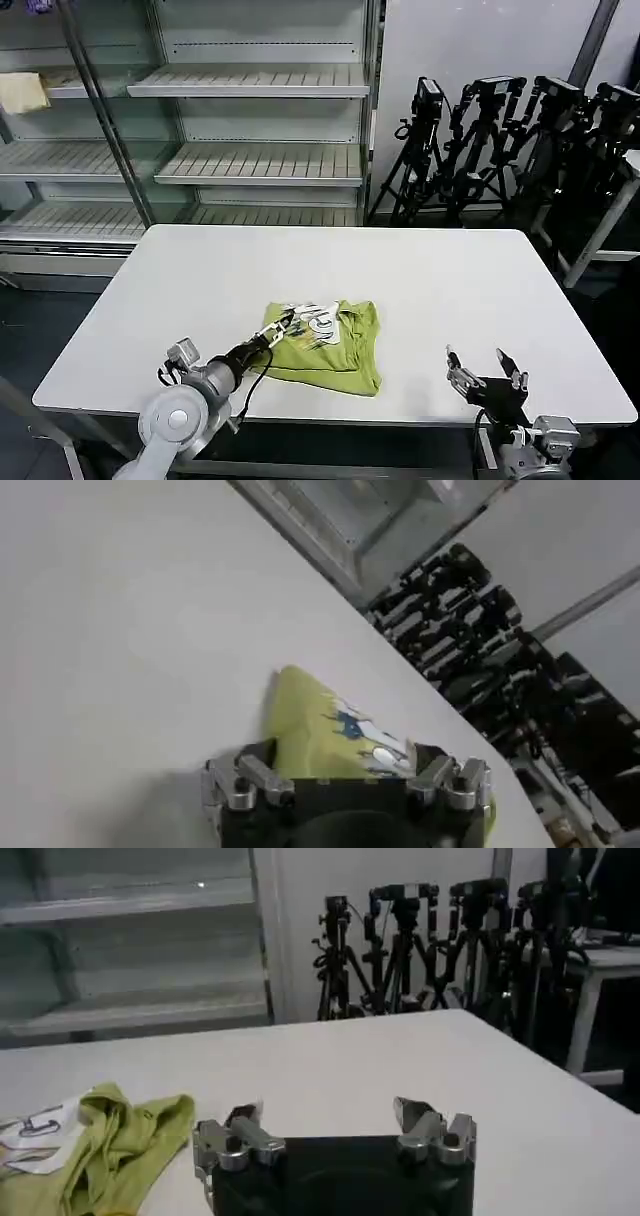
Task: Fold and organize the clothes.
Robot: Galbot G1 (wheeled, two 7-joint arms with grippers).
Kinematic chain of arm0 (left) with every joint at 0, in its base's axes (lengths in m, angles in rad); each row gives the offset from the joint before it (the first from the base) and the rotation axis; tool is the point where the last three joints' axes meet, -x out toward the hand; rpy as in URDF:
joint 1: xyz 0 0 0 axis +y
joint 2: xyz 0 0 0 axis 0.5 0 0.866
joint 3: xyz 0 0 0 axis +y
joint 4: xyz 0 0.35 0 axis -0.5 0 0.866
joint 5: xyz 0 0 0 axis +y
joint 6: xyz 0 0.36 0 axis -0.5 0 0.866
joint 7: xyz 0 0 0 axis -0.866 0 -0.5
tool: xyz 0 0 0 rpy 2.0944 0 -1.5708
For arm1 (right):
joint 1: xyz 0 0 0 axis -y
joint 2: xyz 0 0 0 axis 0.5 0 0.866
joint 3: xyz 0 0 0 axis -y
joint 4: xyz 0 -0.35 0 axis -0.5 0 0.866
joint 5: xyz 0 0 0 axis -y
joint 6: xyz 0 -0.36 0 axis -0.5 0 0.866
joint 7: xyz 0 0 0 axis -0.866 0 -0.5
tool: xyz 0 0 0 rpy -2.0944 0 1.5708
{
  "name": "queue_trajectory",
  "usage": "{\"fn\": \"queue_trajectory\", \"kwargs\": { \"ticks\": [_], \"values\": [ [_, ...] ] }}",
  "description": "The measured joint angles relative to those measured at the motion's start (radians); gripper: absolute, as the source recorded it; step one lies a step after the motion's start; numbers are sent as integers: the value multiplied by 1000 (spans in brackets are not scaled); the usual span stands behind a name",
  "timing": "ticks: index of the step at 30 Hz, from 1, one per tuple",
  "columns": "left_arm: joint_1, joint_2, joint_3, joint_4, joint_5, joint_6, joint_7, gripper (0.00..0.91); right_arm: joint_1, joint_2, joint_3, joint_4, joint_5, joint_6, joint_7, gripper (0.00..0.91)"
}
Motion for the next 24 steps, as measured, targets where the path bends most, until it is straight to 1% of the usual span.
{"fn": "queue_trajectory", "kwargs": {
  "ticks": [1, 2, 3, 5, 24],
  "values": [
    [-3, 1, -1, 6, -2, -1, 1, 776, -4, 0, 3, 3, 0, 0, -1, 907],
    [-8, 2, -2, 13, -3, -1, 3, 796, -7, 1, 6, 6, 0, 0, -1, 907],
    [-11, 4, -2, 18, -4, -1, 5, 856, -10, 1, 8, 8, 0, 0, -1, 907],
    [-20, 9, -1, 29, -4, -1, 9, 907, -14, 3, 11, 12, 0, 0, -1, 907],
    [-82, 47, 49, 77, 43, 22, 62, 907, -31, 6, 29, 34, 3, -1, -3, 907]
  ]
}}
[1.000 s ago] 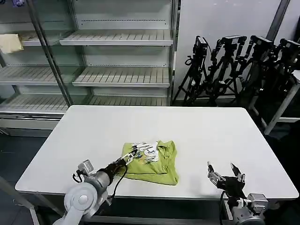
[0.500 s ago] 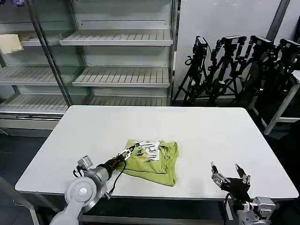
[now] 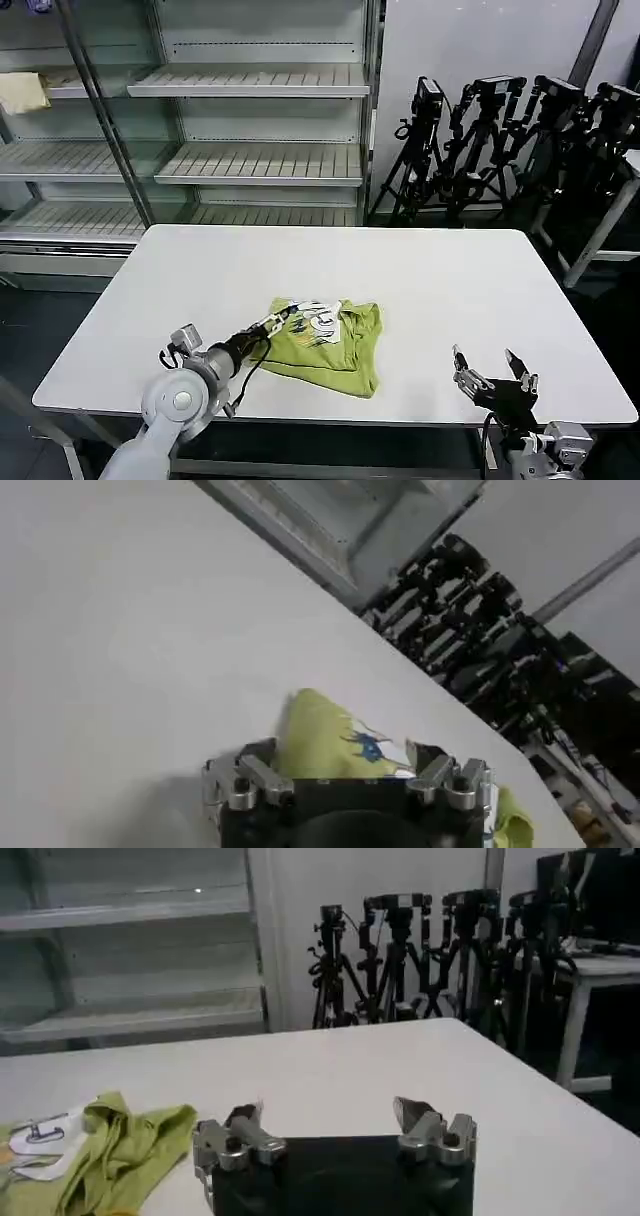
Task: Fold and organize the clothes.
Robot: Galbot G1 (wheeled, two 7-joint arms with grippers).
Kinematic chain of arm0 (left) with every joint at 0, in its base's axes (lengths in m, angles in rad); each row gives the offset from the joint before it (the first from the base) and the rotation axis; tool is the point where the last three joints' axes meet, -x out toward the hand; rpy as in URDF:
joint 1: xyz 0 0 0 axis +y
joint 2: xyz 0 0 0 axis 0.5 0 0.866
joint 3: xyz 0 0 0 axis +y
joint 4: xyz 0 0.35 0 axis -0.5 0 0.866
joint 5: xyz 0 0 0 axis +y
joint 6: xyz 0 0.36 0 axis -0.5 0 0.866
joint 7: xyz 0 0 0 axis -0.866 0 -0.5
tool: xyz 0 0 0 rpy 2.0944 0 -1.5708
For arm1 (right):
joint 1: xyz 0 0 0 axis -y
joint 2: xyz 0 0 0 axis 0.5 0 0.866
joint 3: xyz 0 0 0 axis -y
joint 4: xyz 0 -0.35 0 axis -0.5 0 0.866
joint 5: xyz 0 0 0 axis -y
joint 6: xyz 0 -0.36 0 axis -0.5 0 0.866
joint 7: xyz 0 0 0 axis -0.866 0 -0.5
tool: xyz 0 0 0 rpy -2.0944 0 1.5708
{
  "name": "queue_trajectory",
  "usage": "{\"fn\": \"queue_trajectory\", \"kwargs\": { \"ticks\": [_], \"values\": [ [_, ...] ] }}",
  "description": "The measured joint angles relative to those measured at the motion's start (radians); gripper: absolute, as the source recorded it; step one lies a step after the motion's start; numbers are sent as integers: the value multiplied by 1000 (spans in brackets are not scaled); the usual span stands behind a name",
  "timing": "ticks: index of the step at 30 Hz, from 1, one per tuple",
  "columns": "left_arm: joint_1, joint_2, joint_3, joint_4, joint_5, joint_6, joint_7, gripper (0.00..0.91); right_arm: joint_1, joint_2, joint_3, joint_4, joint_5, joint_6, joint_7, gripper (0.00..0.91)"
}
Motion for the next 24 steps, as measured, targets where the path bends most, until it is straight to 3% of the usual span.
{"fn": "queue_trajectory", "kwargs": {
  "ticks": [4, 5, 6, 7, 10, 24],
  "values": [
    [-6, -8, 22, -5, -18, 8, 10, 907, -5, 2, 5, 2, 1, 0, 0, 907],
    [-10, -11, 29, -4, -21, 9, 12, 816, -6, 3, 6, 3, 1, 0, -1, 907],
    [-13, -13, 34, -2, -22, 9, 13, 464, -7, 4, 8, 4, 1, 0, -1, 907],
    [-17, -14, 39, 0, -23, 10, 14, 191, -8, 5, 9, 4, 1, 0, -1, 907],
    [-30, -14, 50, 9, -27, 7, 15, 50, -11, 7, 11, 5, 1, 0, -1, 907],
    [-50, -9, 73, 37, -56, -12, 23, 30, -3, 3, 13, 6, 5, -5, 3, 907]
  ]
}}
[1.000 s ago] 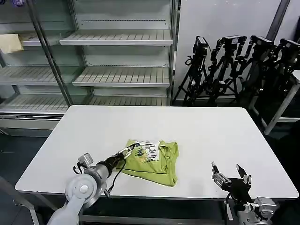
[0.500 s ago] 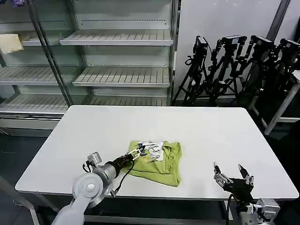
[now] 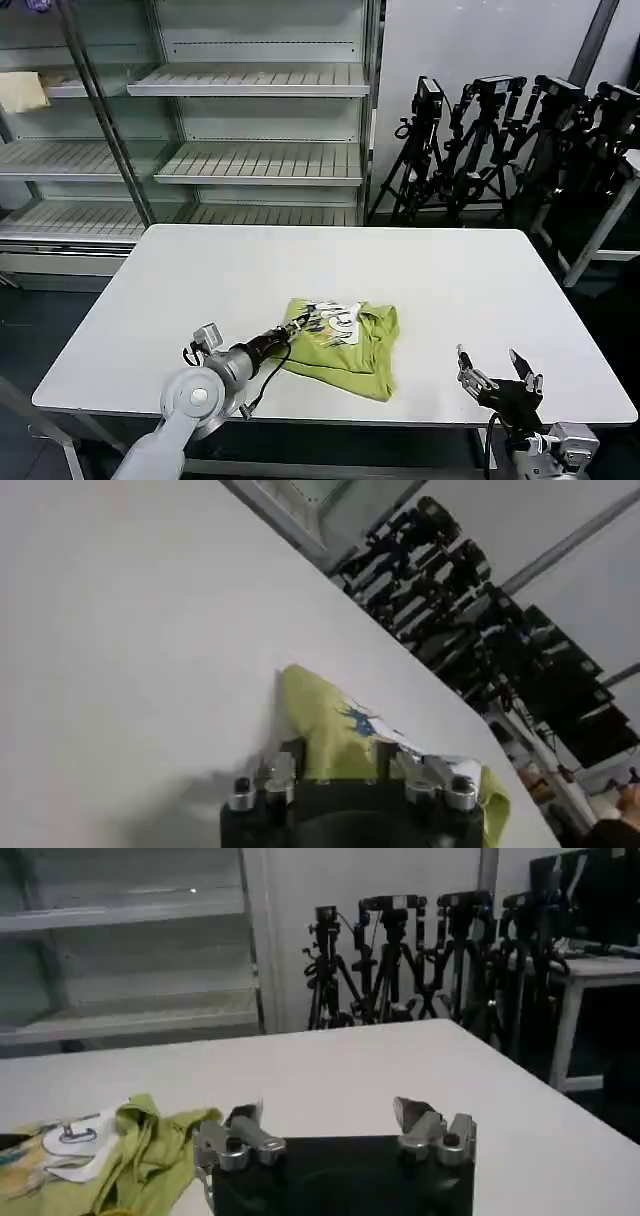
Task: Fold and organize the clothes.
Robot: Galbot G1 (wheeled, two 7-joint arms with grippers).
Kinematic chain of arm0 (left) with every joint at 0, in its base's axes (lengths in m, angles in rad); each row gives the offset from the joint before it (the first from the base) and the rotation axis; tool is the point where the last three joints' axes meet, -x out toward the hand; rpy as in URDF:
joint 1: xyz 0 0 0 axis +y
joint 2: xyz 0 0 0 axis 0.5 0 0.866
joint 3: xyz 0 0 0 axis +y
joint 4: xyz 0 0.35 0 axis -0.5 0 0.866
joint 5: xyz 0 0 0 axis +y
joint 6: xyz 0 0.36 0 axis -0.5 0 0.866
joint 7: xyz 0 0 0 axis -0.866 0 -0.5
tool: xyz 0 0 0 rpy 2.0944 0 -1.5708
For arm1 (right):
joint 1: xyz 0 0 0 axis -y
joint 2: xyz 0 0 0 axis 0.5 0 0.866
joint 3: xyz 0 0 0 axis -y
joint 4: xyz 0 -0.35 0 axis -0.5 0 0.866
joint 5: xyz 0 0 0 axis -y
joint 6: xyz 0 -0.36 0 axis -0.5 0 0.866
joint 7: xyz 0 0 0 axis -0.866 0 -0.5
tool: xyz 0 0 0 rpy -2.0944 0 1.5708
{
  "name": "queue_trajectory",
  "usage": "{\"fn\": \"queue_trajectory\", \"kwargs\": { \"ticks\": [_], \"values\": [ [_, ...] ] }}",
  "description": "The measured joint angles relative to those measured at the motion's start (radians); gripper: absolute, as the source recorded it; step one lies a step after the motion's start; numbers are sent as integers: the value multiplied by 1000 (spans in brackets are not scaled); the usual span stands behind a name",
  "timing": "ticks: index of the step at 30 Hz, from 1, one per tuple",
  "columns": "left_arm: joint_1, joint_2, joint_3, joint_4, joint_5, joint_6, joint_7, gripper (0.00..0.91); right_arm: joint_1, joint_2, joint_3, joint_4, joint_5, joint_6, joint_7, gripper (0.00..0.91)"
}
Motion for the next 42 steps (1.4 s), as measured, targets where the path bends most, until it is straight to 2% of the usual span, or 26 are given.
{"fn": "queue_trajectory", "kwargs": {
  "ticks": [17, 24, 27, 32, 38, 42],
  "values": [
    [25, -42, -57, -19, -88, -28, -7, 30, -2, 0, 13, 7, 9, -5, 4, 907],
    [73, -28, -131, -67, -141, -26, -25, 30, 14, -5, 2, -3, 17, -5, 3, 907],
    [98, 4, -186, -93, -161, -18, -33, 30, 23, -8, -4, -9, 21, -4, 1, 907],
    [128, 98, -316, -135, -171, 3, -41, 40, 50, -12, -23, -27, 28, -2, -2, 907],
    [137, 263, -497, -178, -133, 23, -27, 40, 93, -8, -56, -54, 31, 4, -9, 907],
    [142, 370, -563, -225, -62, 30, -8, 40, 106, 0, -76, -66, 26, 12, -16, 907]
  ]
}}
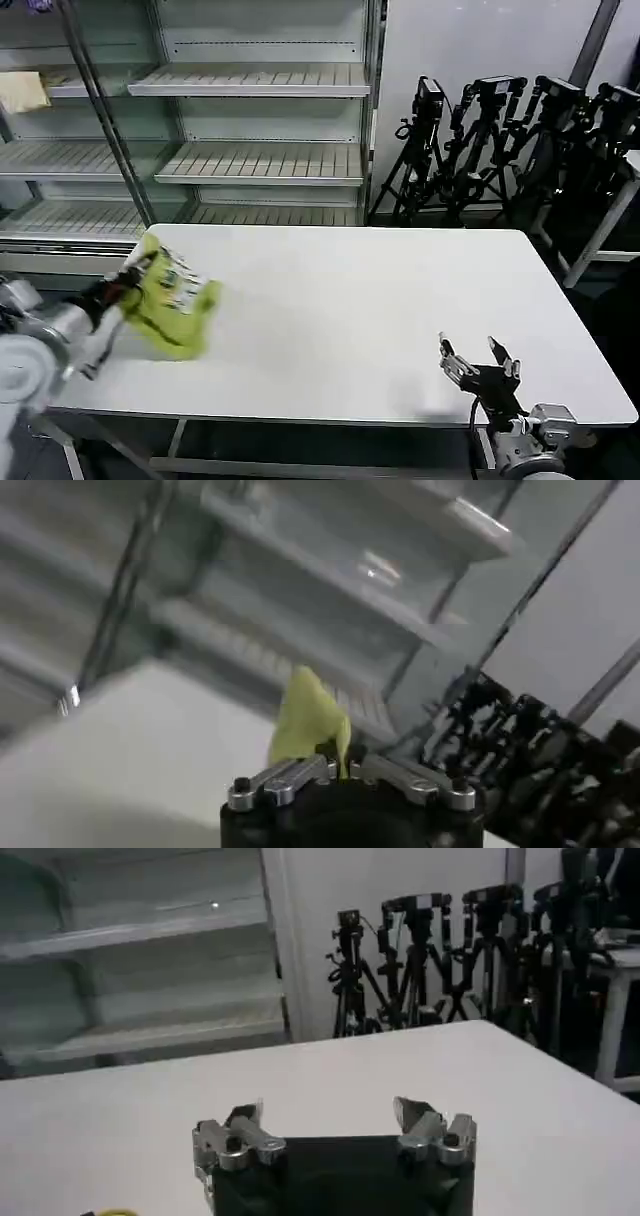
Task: Fold and organize the clothes.
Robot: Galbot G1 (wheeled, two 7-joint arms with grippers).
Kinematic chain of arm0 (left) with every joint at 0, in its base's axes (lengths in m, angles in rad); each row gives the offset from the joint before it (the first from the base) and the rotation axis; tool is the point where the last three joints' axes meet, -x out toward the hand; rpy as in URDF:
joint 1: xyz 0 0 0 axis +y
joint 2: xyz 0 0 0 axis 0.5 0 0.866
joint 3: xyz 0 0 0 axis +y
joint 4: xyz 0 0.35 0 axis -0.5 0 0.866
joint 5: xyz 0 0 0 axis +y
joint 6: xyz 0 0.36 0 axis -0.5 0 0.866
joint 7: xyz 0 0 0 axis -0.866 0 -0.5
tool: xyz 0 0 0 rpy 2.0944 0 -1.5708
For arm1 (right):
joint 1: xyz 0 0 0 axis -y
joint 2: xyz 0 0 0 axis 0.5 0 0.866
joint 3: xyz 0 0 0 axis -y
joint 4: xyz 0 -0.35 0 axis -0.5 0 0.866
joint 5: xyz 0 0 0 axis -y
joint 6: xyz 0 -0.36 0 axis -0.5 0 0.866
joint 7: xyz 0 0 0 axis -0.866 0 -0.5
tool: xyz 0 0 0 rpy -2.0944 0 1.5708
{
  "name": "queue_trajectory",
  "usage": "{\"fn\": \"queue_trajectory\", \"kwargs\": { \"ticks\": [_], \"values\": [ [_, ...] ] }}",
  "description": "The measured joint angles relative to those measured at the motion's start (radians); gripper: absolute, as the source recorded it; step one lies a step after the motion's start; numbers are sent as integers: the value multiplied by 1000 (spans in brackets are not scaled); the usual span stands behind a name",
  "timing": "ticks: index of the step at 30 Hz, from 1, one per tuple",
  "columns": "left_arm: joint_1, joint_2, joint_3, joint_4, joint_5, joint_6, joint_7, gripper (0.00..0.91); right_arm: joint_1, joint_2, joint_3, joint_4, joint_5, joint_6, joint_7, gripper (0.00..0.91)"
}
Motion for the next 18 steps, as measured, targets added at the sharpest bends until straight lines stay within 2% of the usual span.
{"fn": "queue_trajectory", "kwargs": {
  "ticks": [4, 8, 13, 18],
  "values": [
    [29, 60, 9, -61, 152, -1, 32, 40, 1, 6, -3, 0, -8, 8, -6, 907],
    [59, 61, 107, -81, 388, -28, 61, 40, -8, 11, 0, 3, -17, 14, -7, 907],
    [42, -6, 334, -39, 720, -61, 79, 40, -20, 19, 9, 14, -25, 14, -4, 907],
    [-16, -87, 545, -14, 945, -65, 94, 40, -33, 30, 14, 24, -37, 14, -4, 907]
  ]
}}
